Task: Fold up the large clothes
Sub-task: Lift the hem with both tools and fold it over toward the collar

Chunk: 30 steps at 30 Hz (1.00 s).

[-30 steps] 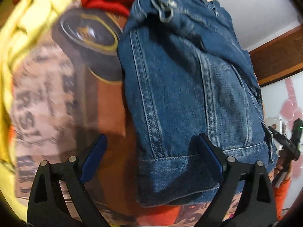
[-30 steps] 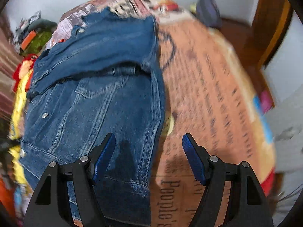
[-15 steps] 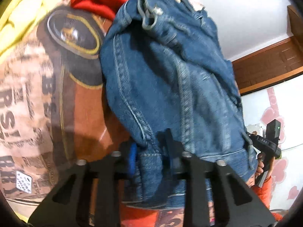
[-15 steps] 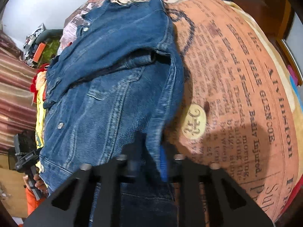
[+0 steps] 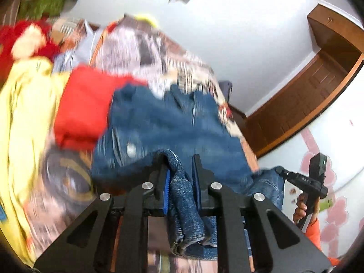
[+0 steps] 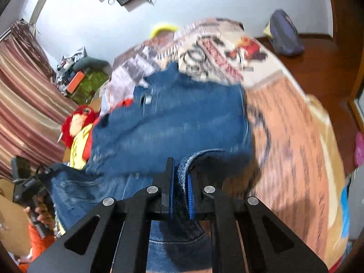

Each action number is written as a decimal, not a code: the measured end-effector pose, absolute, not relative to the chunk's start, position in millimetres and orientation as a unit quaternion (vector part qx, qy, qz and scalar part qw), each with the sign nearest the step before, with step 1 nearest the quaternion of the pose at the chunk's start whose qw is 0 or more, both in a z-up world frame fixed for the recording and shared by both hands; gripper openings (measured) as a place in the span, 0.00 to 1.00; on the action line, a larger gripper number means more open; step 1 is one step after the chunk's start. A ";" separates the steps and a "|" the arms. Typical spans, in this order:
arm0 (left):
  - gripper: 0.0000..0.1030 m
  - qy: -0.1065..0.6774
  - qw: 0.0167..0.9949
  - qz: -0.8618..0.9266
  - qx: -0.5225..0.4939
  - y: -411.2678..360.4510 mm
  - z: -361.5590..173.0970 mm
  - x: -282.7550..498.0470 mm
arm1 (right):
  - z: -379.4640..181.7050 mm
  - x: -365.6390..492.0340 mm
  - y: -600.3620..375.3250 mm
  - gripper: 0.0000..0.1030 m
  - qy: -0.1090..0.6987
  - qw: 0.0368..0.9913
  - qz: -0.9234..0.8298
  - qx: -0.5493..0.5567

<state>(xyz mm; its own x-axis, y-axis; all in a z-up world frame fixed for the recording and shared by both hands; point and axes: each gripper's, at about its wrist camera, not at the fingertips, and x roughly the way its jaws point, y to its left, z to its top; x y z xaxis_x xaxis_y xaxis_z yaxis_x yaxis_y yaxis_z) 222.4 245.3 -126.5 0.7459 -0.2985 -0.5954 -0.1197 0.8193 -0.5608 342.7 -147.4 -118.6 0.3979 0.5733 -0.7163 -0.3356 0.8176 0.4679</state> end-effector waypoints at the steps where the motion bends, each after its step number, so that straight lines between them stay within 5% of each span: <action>1: 0.16 0.347 0.890 -0.042 -0.291 249.0 -120.2 232.3 | -116.9 355.0 -145.0 0.08 0.472 0.828 0.271 0.132; 6: 0.16 0.348 0.895 0.014 -0.281 277.7 -121.4 303.1 | -119.1 413.9 -145.8 0.08 0.463 0.838 0.239 0.163; 13: 0.16 0.412 0.861 0.088 -0.285 308.5 -205.3 385.8 | -182.5 480.4 -123.6 0.08 0.508 0.825 0.200 0.145; 22: 0.22 0.461 0.861 0.098 -0.193 290.2 -250.6 405.5 | -215.2 471.5 -106.4 0.09 0.518 0.832 0.190 0.061; 25: 0.27 0.474 0.861 0.103 -0.151 280.0 -237.0 400.8 | -201.4 461.2 -109.4 0.11 0.525 0.829 0.186 0.041; 30: 0.54 0.447 0.881 0.112 -0.107 263.6 -200.5 376.2 | -166.2 430.8 -105.9 0.15 0.485 0.856 0.177 -0.017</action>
<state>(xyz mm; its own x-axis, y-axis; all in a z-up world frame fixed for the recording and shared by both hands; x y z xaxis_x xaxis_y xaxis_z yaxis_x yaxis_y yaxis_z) 376.2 263.6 -200.5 0.5759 0.1007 -0.8113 -0.2923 0.9521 -0.0893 430.8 -105.9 -166.2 0.4676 0.2875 -0.8359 -0.3198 0.9366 0.1432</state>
